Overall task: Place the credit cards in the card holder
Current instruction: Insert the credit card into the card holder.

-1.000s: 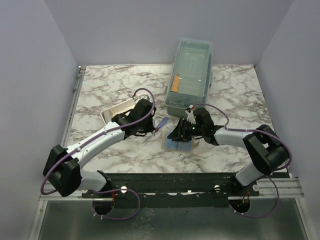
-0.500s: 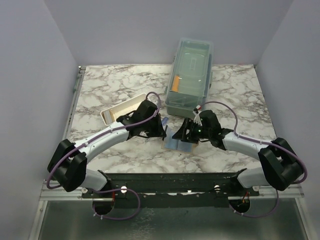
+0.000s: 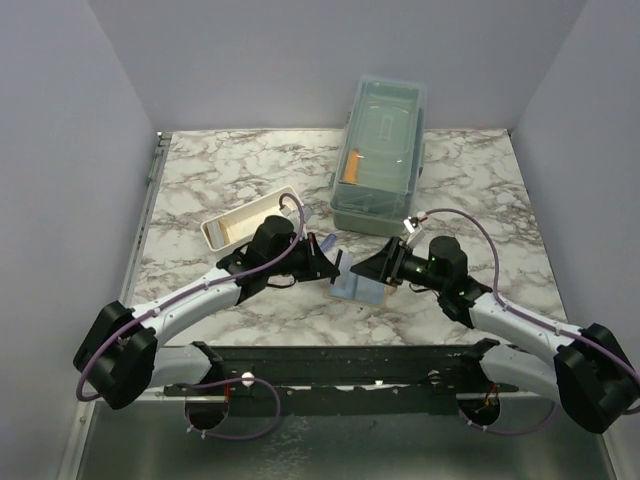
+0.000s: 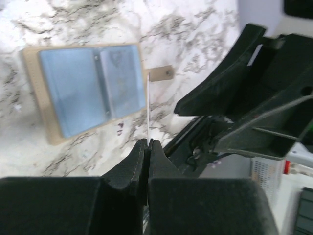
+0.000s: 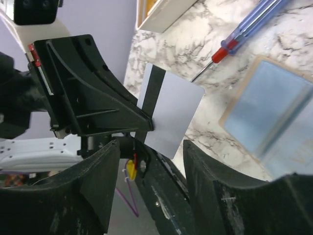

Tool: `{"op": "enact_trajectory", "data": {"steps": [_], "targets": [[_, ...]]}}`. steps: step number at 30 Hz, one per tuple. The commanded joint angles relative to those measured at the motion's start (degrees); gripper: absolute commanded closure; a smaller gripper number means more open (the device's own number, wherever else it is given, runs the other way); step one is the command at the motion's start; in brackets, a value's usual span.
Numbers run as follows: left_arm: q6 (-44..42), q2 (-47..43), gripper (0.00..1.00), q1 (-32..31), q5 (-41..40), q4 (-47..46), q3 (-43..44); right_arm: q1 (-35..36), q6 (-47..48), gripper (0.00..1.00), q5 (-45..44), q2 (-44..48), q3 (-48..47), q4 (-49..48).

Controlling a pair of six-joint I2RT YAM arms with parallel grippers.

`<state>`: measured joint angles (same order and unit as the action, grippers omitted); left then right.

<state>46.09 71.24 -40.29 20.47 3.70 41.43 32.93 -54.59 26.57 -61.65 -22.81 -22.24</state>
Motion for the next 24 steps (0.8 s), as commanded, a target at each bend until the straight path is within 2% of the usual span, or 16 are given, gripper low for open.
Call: {"op": "enact_trajectory", "data": {"steps": [1,8,14,16,17,23,24], "targets": [[8.19,-4.05,1.0,0.76,4.99,-19.44,-5.44,-0.15,-8.26,0.44,2.95,0.52,4.58,-14.33],[12.33,-7.79,1.0,0.79,3.55,-28.77,-9.48,-0.14,-13.81,0.46,4.7,-2.64,8.14,-27.93],[14.04,-7.0,1.0,1.05,4.74,-31.19,-9.8,-0.14,-17.66,0.65,6.91,-7.55,9.83,-41.05],[14.12,-7.04,1.0,1.08,4.91,-31.47,-9.95,-0.22,-18.17,0.76,6.65,-7.86,10.02,-42.14],[14.04,-7.03,1.0,1.23,5.05,-31.43,-10.01,-0.23,-18.12,0.78,6.39,-7.75,10.1,-42.37],[14.39,-5.83,1.0,1.48,6.87,-31.69,-10.31,-0.77,-15.09,0.79,4.21,-4.93,9.52,-38.17],[14.45,-5.47,1.0,1.55,7.33,-31.81,-10.25,-0.84,-14.35,0.83,4.31,-4.81,8.93,-37.28]]}}
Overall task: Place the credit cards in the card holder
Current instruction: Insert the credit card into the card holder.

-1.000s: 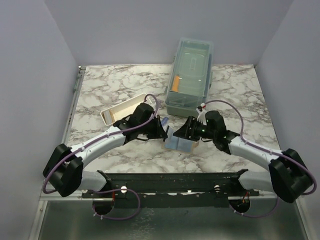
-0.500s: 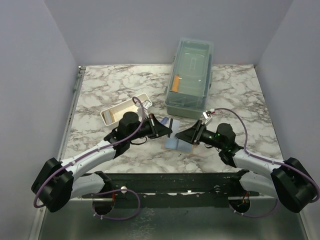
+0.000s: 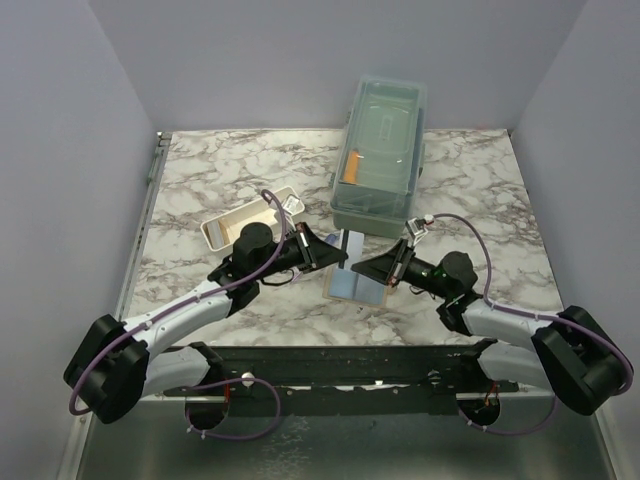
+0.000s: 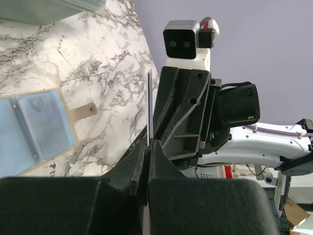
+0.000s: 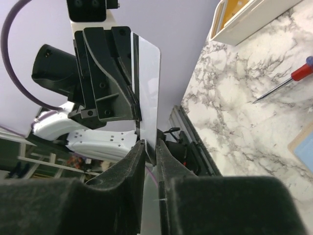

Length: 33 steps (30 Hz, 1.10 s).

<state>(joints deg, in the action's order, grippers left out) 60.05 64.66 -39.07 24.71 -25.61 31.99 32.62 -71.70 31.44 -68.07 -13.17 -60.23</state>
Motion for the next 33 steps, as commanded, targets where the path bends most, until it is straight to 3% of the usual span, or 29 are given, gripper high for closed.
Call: {"op": "enact_trajectory", "data": {"steps": [1,2,4,5,8,12,14,19,23,33], "targets": [[0.5,1.27,1.0,0.34,3.3,-2.52,-0.83,-0.67,3.31,0.9,-0.51,1.68,-1.11,1.73],[0.5,1.41,1.0,0.37,3.26,-2.52,-0.91,-0.82,3.66,0.97,-0.43,1.58,-1.56,2.95],[0.1,1.86,1.0,0.57,3.77,-2.37,-0.98,-1.33,4.77,1.0,-0.42,1.87,-1.58,5.63],[-0.46,2.09,0.95,0.79,4.19,-1.37,-0.73,-2.07,5.17,1.0,-0.49,2.5,-0.89,6.9],[-3.07,1.61,0.62,1.61,0.66,10.03,0.64,-5.4,7.55,1.0,-0.67,6.23,1.33,16.74],[-8.62,2.86,0.47,2.26,-8.22,25.03,4.71,-7.94,18.05,1.0,-0.19,8.48,0.75,37.86],[-9.77,5.25,0.48,2.47,-6.77,25.51,6.08,-9.35,21.68,1.0,4.28,6.81,1.08,41.37],[-11.2,14.31,0.65,2.34,-0.38,23.85,9.16,-9.93,25.2,1.0,8.14,5.16,1.16,44.93],[-12.68,19.3,0.71,1.74,-0.91,23.38,10.52,-10.03,25.0,1.0,9.87,2.02,0.36,46.27],[-12.71,25.51,0.87,0.12,-6.27,22.39,9.4,-10.12,23.62,1.0,13.08,-6.67,1.8,39.1]]}}
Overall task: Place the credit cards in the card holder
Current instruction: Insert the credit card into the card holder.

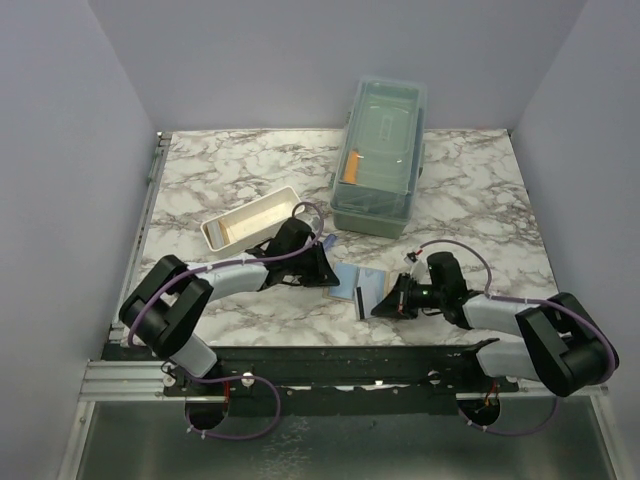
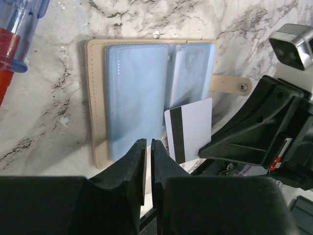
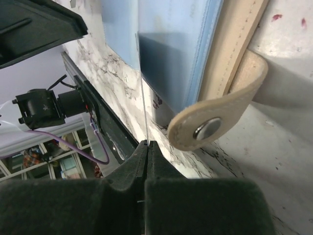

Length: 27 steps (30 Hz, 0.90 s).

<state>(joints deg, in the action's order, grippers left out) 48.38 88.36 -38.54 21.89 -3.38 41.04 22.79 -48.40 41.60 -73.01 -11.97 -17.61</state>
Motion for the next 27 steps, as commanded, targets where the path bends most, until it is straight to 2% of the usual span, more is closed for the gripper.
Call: {"op": "enact_trajectory", "data": {"steps": [1,9,16,27], "targets": [[-0.97,2.23,0.89,-0.41,-4.15,0.54,0.26,-0.3,0.17,1.0,2.96,-2.04,0.5,-3.95],[0.19,3.18,0.95,-0.4,-9.23,3.29,-0.29,-0.36,-1.16,1.0,1.47,-5.04,-1.0,-5.37],[0.03,3.61,0.97,-0.42,-10.39,5.72,-0.47,-0.72,-3.2,1.0,1.03,-10.1,-1.55,-11.87],[-0.74,4.86,0.98,-0.46,-10.47,6.61,0.12,-1.07,-3.15,1.0,-2.5,-13.95,-8.16,-11.41]]}}
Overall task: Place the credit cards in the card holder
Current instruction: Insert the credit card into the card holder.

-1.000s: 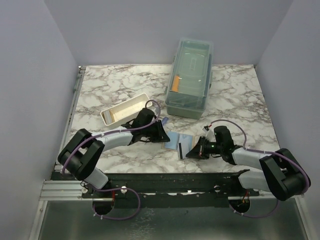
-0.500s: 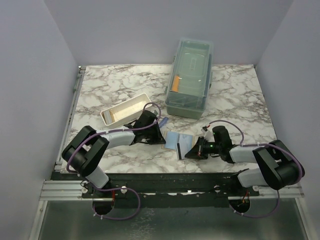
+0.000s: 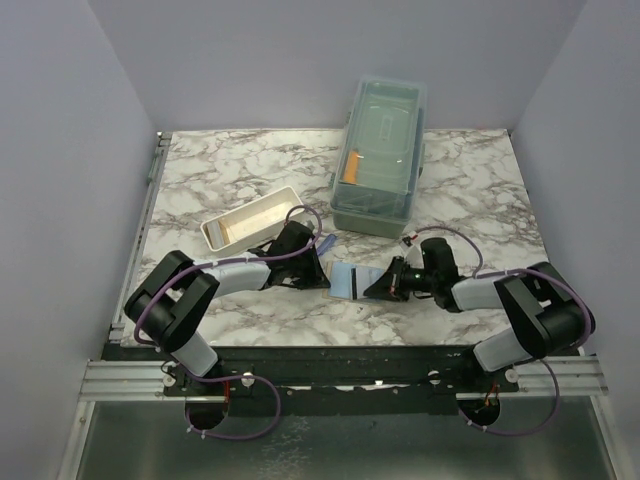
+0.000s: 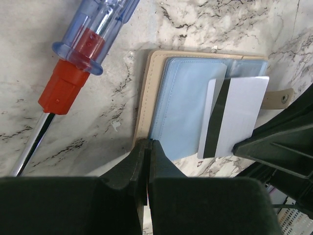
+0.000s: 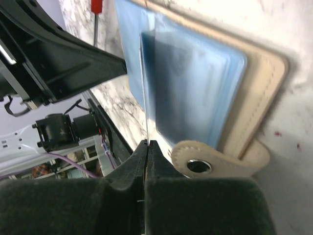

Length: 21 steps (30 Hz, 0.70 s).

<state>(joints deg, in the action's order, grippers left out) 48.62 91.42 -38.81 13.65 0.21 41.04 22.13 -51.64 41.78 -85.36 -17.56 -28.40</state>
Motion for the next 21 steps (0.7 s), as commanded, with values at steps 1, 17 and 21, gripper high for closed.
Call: {"op": "enact_trajectory", "data": {"steps": [1,17,21], "targets": [[-1.04,1.7,0.97,-0.14,-2.23,3.04,0.22,-0.46,0.09,1.0,-3.14,-1.84,-2.86,-0.7],[-1.4,1.33,0.98,-0.2,-1.13,3.13,1.1,3.63,-0.6,0.95,-4.28,-10.2,-5.65,-8.51],[-1.7,-1.53,0.95,-0.07,-2.95,4.98,1.6,3.8,3.99,0.72,-11.37,-4.26,-6.18,3.41]]}}
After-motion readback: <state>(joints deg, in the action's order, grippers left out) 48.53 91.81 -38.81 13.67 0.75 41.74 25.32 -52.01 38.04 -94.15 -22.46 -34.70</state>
